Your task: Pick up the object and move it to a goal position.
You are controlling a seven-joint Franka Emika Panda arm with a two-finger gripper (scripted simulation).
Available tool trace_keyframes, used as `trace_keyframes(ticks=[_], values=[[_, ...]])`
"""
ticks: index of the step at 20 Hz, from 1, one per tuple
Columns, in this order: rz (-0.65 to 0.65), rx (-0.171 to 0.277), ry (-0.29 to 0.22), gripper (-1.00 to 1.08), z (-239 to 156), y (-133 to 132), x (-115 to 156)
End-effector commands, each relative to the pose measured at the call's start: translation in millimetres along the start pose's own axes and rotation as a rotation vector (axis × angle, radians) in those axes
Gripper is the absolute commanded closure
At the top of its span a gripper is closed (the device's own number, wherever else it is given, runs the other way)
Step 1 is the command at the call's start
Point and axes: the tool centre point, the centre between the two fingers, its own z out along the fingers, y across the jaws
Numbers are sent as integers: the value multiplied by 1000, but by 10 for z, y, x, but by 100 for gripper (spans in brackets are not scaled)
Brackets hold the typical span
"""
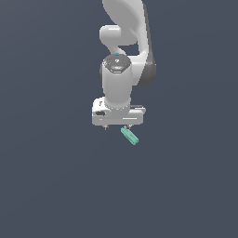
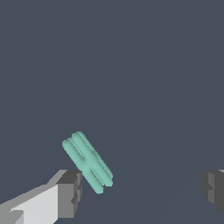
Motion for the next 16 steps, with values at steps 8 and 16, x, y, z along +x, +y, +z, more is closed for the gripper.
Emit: trace_keyframes(ticks=[8, 16], values=[[2, 12, -15, -92, 31, 86, -10], [-5, 14, -17, -92, 50, 93, -16]])
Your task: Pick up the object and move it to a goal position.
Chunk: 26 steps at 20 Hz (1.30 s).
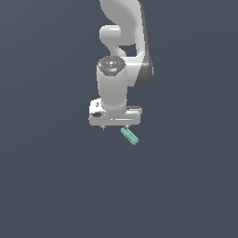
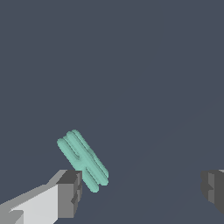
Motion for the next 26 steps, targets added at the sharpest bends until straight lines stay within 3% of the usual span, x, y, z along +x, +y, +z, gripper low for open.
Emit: trace_keyframes(ticks=[1, 9, 20, 26], values=[[-14, -1, 0, -92, 25, -18, -7], [-144, -9, 0, -92, 244, -158, -75], [-477, -18, 4, -92, 757, -540, -305], [-596, -17, 7, -92, 924, -683, -407]])
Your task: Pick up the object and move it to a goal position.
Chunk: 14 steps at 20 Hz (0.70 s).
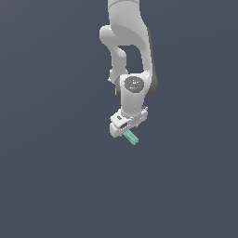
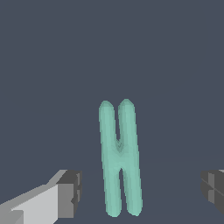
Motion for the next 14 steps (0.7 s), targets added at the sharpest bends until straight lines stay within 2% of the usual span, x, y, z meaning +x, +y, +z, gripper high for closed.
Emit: trace_keyframes(ticks=[1, 14], values=[[-41, 0, 2, -92, 51, -58, -3], [-72, 1, 3, -92, 213, -112, -10]])
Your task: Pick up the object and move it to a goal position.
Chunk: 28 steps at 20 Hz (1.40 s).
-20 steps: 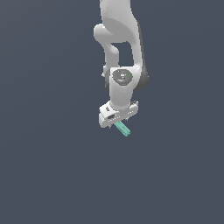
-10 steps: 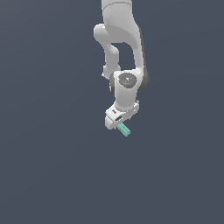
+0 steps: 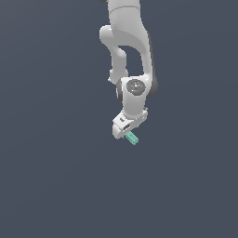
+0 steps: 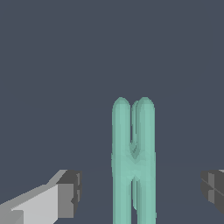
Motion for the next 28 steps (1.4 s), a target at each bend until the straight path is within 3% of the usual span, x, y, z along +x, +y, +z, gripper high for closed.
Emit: trace_keyframes(ticks=[1, 12, 13, 28], values=[[-1, 1, -1, -92, 90, -4, -6], [-5, 0, 0, -92, 434, -9, -3], [-5, 0, 0, 108, 434, -9, -3], [-5, 0, 0, 108, 357, -50, 53]])
